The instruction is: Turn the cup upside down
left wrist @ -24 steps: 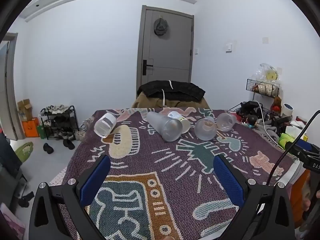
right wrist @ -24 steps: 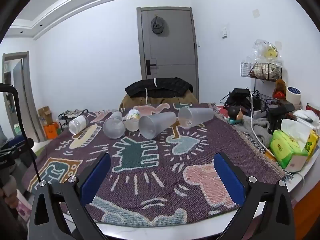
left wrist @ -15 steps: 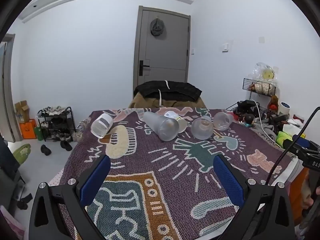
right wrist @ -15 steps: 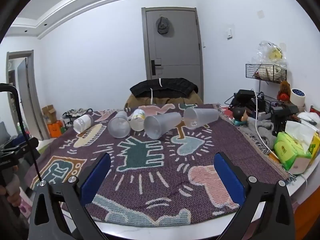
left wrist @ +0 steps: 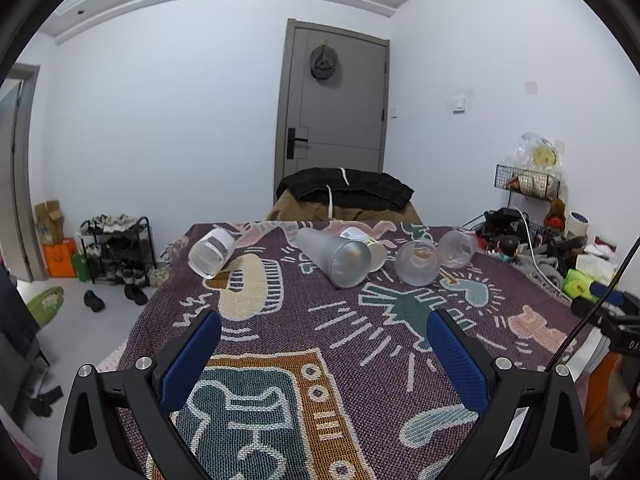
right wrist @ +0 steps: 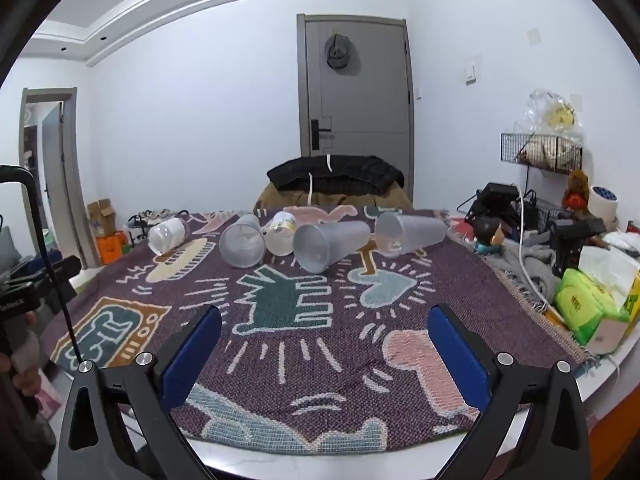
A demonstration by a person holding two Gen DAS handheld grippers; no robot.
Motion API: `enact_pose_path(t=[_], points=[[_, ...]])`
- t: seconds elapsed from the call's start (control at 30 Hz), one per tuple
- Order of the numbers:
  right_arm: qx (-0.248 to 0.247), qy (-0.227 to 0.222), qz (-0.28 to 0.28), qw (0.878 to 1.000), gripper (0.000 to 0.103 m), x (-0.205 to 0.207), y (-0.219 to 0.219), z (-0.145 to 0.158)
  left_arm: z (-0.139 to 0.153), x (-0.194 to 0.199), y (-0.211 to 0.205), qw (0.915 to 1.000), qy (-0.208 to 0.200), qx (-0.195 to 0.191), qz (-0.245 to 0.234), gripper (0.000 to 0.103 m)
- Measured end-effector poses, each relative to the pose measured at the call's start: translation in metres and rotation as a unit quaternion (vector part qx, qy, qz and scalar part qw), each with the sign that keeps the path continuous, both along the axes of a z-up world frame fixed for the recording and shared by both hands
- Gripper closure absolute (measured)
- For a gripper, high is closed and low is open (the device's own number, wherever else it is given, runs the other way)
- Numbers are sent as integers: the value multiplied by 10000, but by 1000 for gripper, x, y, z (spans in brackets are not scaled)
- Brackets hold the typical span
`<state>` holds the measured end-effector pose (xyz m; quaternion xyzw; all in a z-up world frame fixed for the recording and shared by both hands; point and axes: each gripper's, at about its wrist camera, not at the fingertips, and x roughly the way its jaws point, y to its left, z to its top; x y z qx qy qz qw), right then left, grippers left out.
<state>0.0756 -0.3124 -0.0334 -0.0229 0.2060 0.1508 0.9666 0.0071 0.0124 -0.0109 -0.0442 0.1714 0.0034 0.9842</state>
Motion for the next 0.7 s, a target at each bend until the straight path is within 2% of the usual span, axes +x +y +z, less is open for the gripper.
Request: enact_pose_path(t=[0.23,0.7], points=[[150,149,-113,9997,0,3,-5,0,0,-3,-2,10000,6,75,-51,0],[50,48,-151,9999,0,2,-5,4,3,-5,-8,9998,-83,134,-109,0]])
